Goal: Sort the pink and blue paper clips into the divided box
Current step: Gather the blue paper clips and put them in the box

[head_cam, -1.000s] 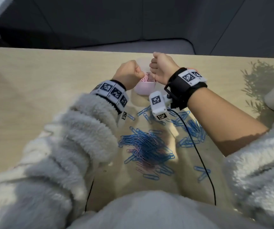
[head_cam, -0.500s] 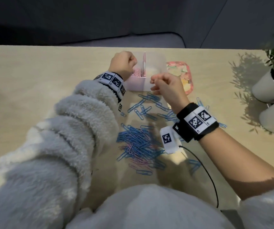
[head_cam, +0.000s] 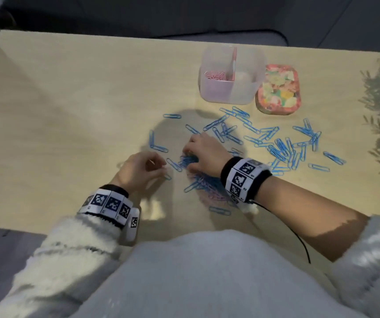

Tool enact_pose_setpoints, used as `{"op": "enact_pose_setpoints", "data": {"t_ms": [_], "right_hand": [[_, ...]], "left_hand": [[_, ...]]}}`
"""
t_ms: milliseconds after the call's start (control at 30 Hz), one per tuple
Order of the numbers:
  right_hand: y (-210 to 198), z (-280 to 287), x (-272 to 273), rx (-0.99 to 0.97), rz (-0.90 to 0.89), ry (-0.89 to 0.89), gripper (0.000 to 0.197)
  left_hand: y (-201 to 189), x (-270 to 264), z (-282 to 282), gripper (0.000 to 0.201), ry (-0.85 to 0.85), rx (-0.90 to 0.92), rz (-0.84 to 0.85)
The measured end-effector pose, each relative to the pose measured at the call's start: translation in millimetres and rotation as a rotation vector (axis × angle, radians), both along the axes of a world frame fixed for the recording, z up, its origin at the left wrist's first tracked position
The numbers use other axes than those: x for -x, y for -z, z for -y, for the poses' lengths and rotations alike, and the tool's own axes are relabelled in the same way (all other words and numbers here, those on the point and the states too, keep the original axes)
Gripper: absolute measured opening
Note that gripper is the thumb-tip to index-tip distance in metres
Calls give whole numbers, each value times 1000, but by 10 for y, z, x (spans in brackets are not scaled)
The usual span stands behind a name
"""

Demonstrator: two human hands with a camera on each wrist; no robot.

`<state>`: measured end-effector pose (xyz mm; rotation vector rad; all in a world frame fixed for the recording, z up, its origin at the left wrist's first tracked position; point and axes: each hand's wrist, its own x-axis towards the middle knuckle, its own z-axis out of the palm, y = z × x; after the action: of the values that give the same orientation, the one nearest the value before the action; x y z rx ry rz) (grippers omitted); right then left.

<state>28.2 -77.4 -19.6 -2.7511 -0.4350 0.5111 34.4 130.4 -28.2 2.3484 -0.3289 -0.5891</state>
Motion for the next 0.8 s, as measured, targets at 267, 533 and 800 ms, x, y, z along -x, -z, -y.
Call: {"op": "enact_pose_setpoints", "data": {"t_ms": [267,533,800], "right_hand": [[-6,358,43,-292,-62,346,17],[27,569,78,-70,160,395,22],[-8,251,111,-21,-11,25,24]], "left_hand": [[39,32,58,7,-20,-114,228],[17,-21,231,11,155,-202,239],[-54,-62,622,27,261,-237,256]]}}
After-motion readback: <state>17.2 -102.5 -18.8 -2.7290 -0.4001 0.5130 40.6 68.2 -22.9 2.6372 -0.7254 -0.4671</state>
